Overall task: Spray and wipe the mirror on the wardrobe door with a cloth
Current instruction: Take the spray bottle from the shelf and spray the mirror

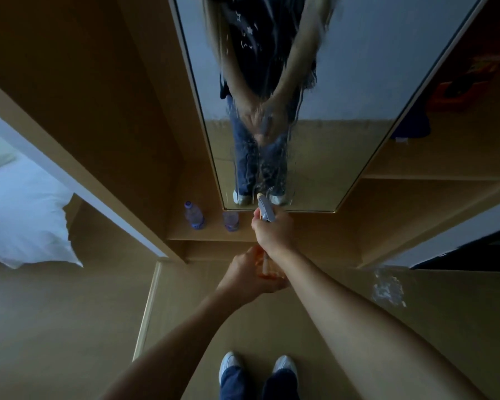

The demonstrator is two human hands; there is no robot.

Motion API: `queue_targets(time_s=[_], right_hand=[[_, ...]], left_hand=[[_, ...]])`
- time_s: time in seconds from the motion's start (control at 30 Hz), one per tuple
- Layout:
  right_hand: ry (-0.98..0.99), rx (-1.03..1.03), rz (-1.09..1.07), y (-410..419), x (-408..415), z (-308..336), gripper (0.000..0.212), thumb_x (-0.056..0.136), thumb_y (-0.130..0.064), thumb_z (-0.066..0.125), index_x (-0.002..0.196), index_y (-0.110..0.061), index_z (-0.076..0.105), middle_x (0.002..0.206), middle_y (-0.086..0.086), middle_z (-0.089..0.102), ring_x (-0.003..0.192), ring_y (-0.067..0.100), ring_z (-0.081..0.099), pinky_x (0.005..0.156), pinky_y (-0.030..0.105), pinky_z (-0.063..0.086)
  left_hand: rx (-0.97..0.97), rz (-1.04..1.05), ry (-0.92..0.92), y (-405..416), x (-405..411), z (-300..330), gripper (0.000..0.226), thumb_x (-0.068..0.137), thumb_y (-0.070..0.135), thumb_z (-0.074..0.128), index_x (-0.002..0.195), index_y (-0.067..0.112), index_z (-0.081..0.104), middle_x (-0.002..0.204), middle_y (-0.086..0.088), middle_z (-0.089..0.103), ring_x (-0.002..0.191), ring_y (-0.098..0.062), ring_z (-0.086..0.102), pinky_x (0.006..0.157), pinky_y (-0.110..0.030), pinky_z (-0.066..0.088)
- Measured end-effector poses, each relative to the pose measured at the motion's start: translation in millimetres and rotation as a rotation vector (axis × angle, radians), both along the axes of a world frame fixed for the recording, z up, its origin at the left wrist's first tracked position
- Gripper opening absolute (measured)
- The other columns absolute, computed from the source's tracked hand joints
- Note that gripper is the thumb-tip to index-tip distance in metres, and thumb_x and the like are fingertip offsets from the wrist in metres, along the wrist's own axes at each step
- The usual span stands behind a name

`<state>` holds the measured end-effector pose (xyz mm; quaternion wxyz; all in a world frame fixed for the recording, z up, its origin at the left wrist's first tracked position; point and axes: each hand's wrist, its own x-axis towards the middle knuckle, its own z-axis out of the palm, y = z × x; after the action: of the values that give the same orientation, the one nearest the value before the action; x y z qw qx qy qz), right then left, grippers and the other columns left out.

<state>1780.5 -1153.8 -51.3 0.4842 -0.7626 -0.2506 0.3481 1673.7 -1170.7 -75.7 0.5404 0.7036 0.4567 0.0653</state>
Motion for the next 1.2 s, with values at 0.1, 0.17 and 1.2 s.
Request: queue_targets(time_s=[0.1, 0.17, 1.2], right_hand=[[-0.026, -0.008, 0.011, 5, -6, 4, 0.019, 0.078, 0.002, 0.060, 0.069, -0.015, 0.058, 0.066, -0.001, 0.055, 0.060, 0.012, 0.052, 0.050, 0.014, 0.039], [-0.031, -0.002, 0.024, 7, -11, 5, 0.025, 0.078, 0.002, 0.060, 0.065, -0.018, 0.055, 0.066, 0.000, 0.056, 0.061, 0.014, 0.052, 0.052, 0.018, 0.040], [-0.029, -0.124, -0.009, 34, -28, -86, 0.026, 0.081, -0.003, 0.056, 0.064, -0.022, 0.050, 0.064, -0.002, 0.053, 0.057, 0.015, 0.051, 0.051, 0.022, 0.041]], left_hand=[[-0.026, 0.037, -0.028, 0, -3, -1, 0.058, 0.064, 0.019, 0.090, 0.112, 0.013, 0.058, 0.087, 0.008, 0.064, 0.066, 0.008, 0.061, 0.052, -0.012, 0.048], [-0.013, 0.050, -0.041, 1, -6, -1, 0.058, 0.064, 0.019, 0.089, 0.112, 0.011, 0.058, 0.088, 0.007, 0.064, 0.066, 0.012, 0.060, 0.051, -0.011, 0.047], [-0.014, -0.045, 0.101, 31, -26, -83, 0.072, 0.067, 0.035, 0.086, 0.128, 0.019, 0.053, 0.089, 0.018, 0.058, 0.080, 0.003, 0.058, 0.059, -0.005, 0.043]])
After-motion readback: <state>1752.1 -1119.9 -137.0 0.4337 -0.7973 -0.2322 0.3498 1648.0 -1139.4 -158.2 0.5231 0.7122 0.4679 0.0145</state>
